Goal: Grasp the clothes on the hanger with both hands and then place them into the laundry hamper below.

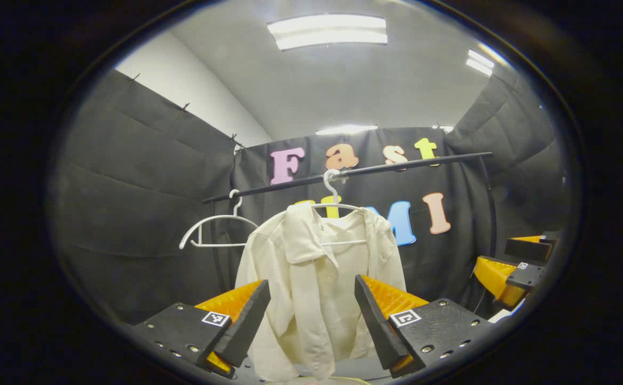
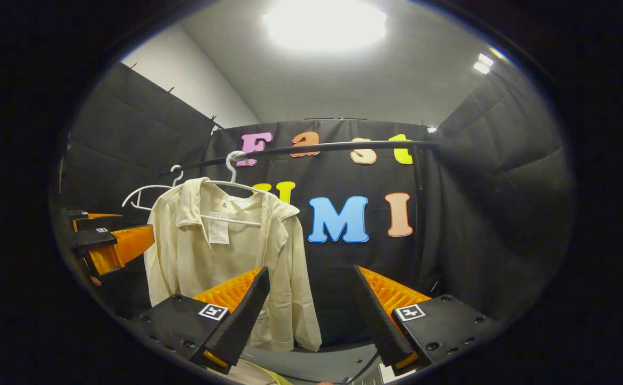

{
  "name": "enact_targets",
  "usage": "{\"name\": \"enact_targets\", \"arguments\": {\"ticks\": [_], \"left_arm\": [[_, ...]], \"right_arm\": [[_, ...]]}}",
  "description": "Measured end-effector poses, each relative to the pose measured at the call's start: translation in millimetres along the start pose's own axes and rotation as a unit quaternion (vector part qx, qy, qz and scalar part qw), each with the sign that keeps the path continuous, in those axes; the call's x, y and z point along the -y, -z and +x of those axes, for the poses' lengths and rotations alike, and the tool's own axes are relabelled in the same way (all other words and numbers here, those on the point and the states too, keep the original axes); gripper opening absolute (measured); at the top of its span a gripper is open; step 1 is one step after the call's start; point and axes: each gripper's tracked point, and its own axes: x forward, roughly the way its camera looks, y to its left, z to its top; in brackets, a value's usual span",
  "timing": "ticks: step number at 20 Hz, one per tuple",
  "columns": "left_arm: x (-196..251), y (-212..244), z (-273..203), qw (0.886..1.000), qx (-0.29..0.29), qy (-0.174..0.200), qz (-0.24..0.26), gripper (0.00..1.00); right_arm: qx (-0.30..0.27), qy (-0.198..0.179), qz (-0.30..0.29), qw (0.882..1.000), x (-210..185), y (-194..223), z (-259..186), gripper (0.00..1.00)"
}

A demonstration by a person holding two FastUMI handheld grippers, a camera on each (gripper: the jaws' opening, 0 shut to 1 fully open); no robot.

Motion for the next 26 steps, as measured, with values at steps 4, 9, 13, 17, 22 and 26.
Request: {"name": "enact_targets", "arguments": {"ticks": [4, 9, 13, 17, 22, 26], "left_arm": [[8.3, 4.3, 40.5, 1.000, 0.001, -0.006, 0.008, 0.91], [16.6, 15.5, 92.5, 1.000, 0.000, -0.025, 0.015, 0.93], [13.9, 36.7, 129.4, 0.998, -0.011, -0.057, 0.014, 0.91], [10.8, 60.0, 151.5, 0.996, -0.027, -0.084, 0.026, 0.93], [-1.7, 84.2, 172.2, 0.990, -0.038, -0.128, 0.036, 0.93], [-20.1, 102.1, 176.5, 0.984, -0.051, -0.164, 0.045, 0.91]], "right_arm": [[0.007, -0.020, 0.006, 1.000, -8.4, 0.6, 38.6, 0.97], [0.022, -0.043, 0.014, 0.999, -16.5, -1.2, 88.3, 0.98], [0.028, -0.077, 0.037, 0.996, -30.2, 3.4, 131.4, 0.98], [0.021, -0.113, 0.045, 0.992, -49.0, 15.0, 168.1, 0.98], [0.022, -0.153, 0.052, 0.987, -76.7, 28.9, 208.2, 0.98], [0.013, -0.165, 0.059, 0.984, -92.9, 44.6, 238.7, 0.97]]}}
